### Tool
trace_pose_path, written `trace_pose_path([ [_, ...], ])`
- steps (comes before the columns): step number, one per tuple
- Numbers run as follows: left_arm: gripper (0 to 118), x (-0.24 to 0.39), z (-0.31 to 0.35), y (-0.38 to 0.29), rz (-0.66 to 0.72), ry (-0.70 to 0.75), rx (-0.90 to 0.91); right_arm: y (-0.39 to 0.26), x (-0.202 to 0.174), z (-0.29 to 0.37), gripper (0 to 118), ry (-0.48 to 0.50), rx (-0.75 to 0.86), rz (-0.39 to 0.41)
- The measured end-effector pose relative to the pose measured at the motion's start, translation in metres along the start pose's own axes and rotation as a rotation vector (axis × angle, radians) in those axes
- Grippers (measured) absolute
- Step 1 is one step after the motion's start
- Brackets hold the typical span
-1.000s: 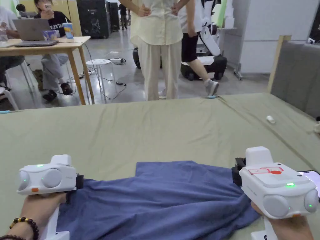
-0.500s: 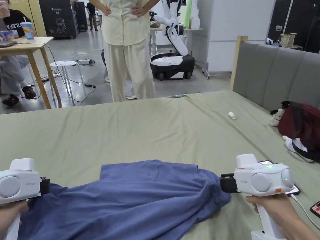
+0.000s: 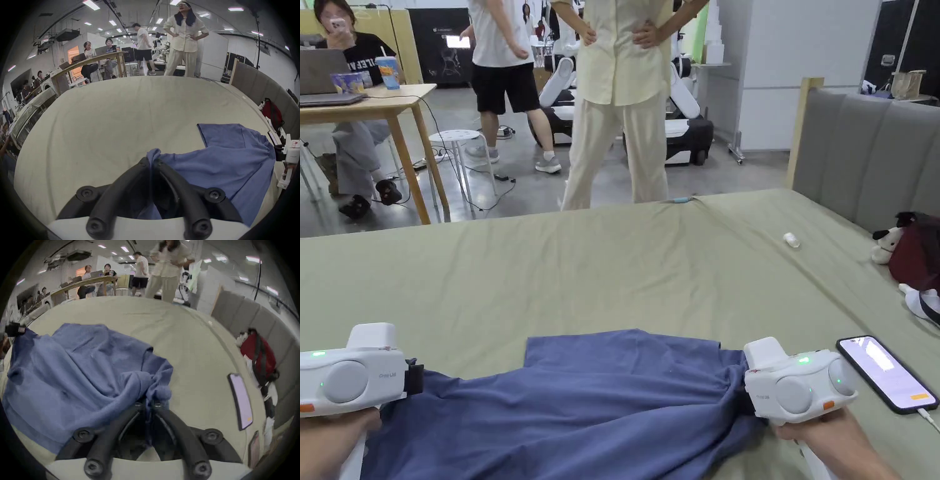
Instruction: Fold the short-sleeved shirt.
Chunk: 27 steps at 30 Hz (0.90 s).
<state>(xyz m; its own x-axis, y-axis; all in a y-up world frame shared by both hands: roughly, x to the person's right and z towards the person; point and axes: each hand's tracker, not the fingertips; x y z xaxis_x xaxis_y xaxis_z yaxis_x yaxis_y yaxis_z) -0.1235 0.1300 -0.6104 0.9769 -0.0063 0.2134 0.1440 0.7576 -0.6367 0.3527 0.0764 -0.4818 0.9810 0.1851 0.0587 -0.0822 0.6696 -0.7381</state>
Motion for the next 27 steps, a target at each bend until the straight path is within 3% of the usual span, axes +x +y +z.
trace_pose_path([
  [3, 2, -0.001, 0.008, 0.008, -0.001, 0.004, 0.07, 0.015, -0.005, 0.022, 5, -0.037, 0.131, -0.037],
  [8, 2, -0.003, 0.036, 0.048, 0.014, 0.017, 0.189, 0.077, -0.022, 0.065, 5, -0.099, 0.398, 0.002],
  [18, 2, -0.02, 0.118, 0.185, 0.005, 0.124, 0.454, 0.24, -0.048, 0.127, 5, -0.211, 0.671, 0.019],
  [23, 2, -0.031, 0.135, 0.25, 0.004, 0.2, 0.512, 0.322, -0.037, 0.139, 5, -0.236, 0.684, -0.071],
  [27, 2, -0.033, 0.133, 0.279, -0.006, 0.227, 0.546, 0.364, -0.018, 0.145, 5, -0.119, 0.627, -0.215],
])
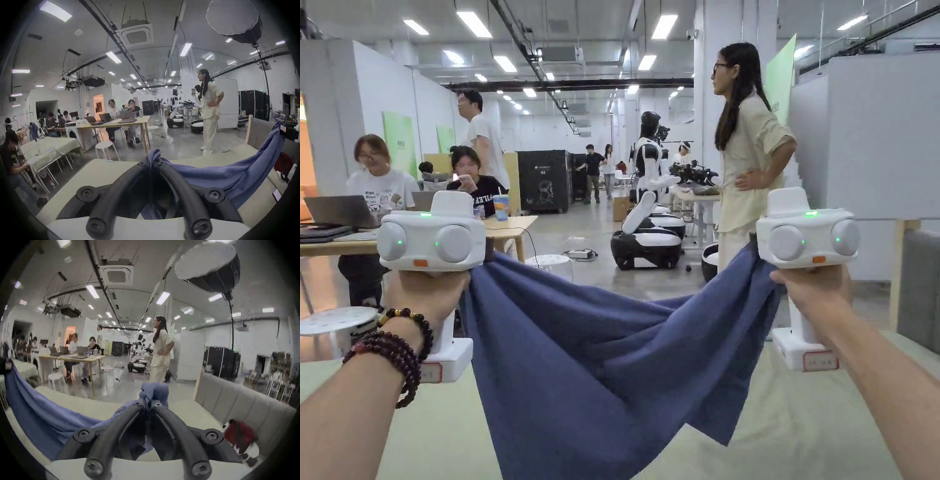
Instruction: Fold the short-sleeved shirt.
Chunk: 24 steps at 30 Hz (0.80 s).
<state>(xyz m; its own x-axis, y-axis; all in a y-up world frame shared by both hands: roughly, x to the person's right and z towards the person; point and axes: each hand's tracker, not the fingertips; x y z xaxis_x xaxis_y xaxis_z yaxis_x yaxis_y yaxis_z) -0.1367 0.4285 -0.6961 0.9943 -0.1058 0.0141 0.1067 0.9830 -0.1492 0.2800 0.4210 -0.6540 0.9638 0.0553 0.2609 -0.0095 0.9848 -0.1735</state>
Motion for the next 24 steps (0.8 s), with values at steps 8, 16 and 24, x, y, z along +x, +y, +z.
trace_pose_path([
  [8, 2, 0.002, -0.015, 0.007, -0.015, 0.021, 0.03, -0.008, -0.001, -0.016, 5, -0.033, 0.018, 0.05],
  [16, 2, 0.005, -0.035, -0.024, -0.045, 0.008, 0.013, -0.042, -0.007, -0.029, 5, -0.024, -0.023, 0.092],
  [24, 2, 0.005, -0.039, -0.082, 0.003, -0.014, -0.056, -0.084, -0.016, -0.023, 5, -0.003, -0.051, 0.135],
])
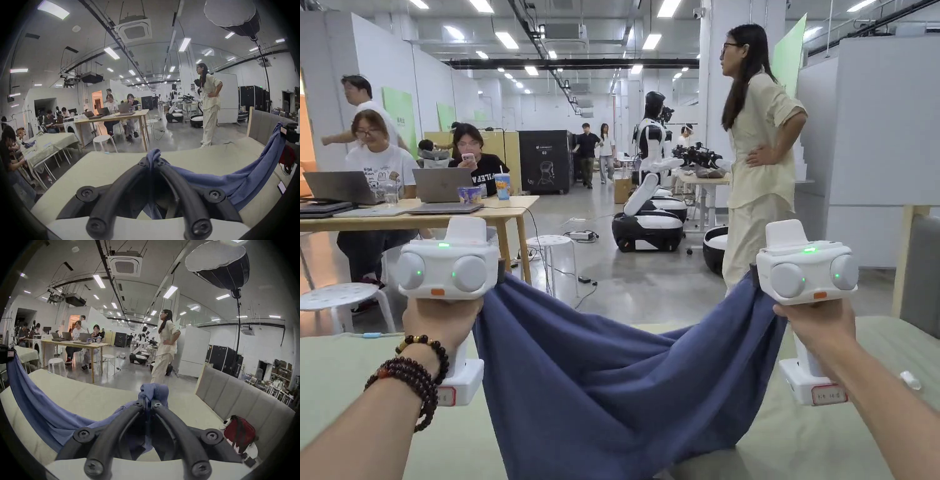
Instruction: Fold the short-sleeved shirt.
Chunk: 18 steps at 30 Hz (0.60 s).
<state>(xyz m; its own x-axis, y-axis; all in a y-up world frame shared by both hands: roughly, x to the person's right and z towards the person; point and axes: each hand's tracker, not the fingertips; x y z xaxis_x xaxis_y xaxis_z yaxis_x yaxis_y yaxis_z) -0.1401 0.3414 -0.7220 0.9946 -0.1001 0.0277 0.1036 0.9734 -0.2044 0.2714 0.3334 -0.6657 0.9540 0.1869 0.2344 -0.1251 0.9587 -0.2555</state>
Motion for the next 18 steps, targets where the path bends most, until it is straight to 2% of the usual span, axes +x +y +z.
trace_pose_path([
  [6, 2, 0.006, 0.007, -0.05, -0.003, -0.013, -0.083, -0.042, -0.001, 0.001, 5, 0.012, -0.066, 0.004],
  [13, 2, 0.002, 0.053, -0.056, 0.004, -0.037, -0.082, -0.059, 0.012, 0.048, 5, 0.03, -0.049, -0.022],
  [16, 2, -0.005, 0.097, -0.076, 0.026, -0.081, -0.061, -0.089, 0.019, 0.09, 5, 0.063, -0.033, -0.004],
  [18, 2, -0.008, 0.126, -0.101, 0.005, -0.111, -0.064, -0.116, 0.021, 0.113, 5, 0.078, -0.049, 0.048],
])
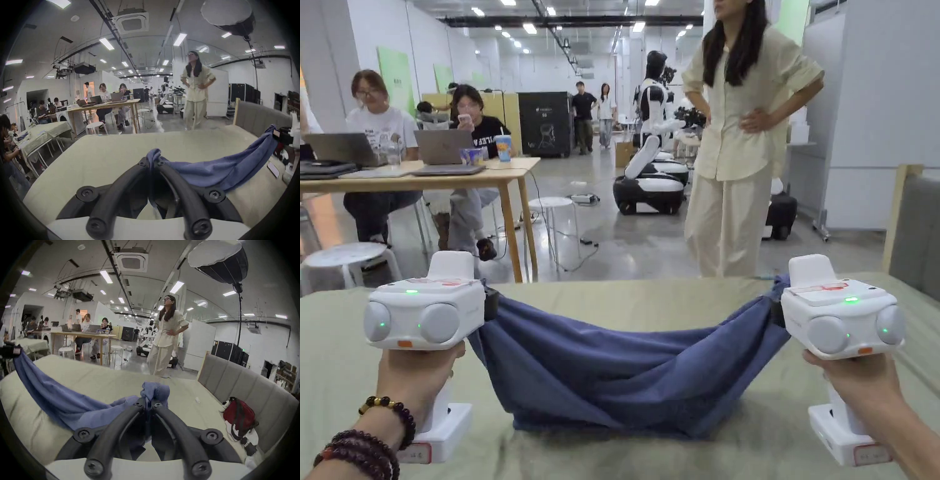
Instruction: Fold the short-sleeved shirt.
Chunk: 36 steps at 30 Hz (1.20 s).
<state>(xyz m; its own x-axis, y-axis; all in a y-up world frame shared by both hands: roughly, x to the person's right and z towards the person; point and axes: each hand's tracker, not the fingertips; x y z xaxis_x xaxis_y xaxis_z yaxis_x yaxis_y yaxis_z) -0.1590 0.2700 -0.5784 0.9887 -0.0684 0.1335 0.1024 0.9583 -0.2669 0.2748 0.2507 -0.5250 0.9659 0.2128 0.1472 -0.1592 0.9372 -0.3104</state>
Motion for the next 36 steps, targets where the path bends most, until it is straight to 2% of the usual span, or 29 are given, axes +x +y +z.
trace_pose_path([
  [3, 2, -0.004, 0.037, -0.047, -0.039, 0.004, -0.038, -0.045, 0.001, 0.04, 5, 0.0, -0.041, 0.051],
  [5, 2, -0.012, 0.057, -0.083, 0.003, -0.005, -0.083, -0.077, 0.002, 0.064, 5, -0.004, -0.099, 0.057],
  [7, 2, -0.017, 0.077, -0.115, 0.037, -0.029, -0.113, -0.105, 0.002, 0.079, 5, 0.032, -0.156, 0.068],
  [11, 2, -0.017, 0.109, -0.168, -0.007, 0.001, -0.146, -0.151, -0.004, 0.108, 5, 0.034, -0.216, 0.063],
  [15, 2, -0.019, 0.129, -0.203, 0.079, -0.018, -0.211, -0.186, -0.015, 0.13, 5, 0.036, -0.296, 0.008],
  [17, 2, -0.015, 0.131, -0.22, 0.034, -0.001, -0.258, -0.202, -0.027, 0.135, 5, 0.025, -0.33, 0.044],
  [19, 2, -0.011, 0.128, -0.235, -0.002, 0.042, -0.284, -0.213, -0.034, 0.137, 5, 0.0, -0.361, 0.047],
  [21, 2, -0.011, 0.121, -0.246, 0.046, 0.049, -0.313, -0.221, -0.039, 0.135, 5, -0.008, -0.386, 0.007],
  [22, 2, -0.01, 0.119, -0.25, 0.027, 0.048, -0.317, -0.225, -0.042, 0.133, 5, -0.02, -0.393, 0.003],
  [24, 2, -0.009, 0.116, -0.254, 0.01, 0.09, -0.327, -0.228, -0.046, 0.132, 5, -0.055, -0.416, 0.018],
  [29, 2, -0.011, 0.114, -0.252, 0.009, 0.075, -0.34, -0.237, -0.055, 0.126, 5, -0.059, -0.437, 0.017],
  [31, 4, -0.013, 0.112, -0.249, 0.013, 0.076, -0.347, -0.236, -0.053, 0.128, 8, -0.068, -0.428, 0.018],
  [32, 12, -0.013, 0.111, -0.246, 0.005, 0.073, -0.358, -0.233, -0.051, 0.13, 18, -0.068, -0.425, -0.003],
  [34, 69, -0.011, 0.116, -0.238, 0.002, 0.09, -0.38, -0.225, -0.046, 0.137, 81, -0.073, -0.421, -0.039],
  [35, 97, -0.012, 0.118, -0.233, -0.002, 0.103, -0.368, -0.219, -0.043, 0.141, 105, -0.074, -0.419, -0.04],
  [36, 118, -0.012, 0.12, -0.228, -0.013, 0.11, -0.347, -0.215, -0.041, 0.145, 118, -0.071, -0.412, -0.042],
])
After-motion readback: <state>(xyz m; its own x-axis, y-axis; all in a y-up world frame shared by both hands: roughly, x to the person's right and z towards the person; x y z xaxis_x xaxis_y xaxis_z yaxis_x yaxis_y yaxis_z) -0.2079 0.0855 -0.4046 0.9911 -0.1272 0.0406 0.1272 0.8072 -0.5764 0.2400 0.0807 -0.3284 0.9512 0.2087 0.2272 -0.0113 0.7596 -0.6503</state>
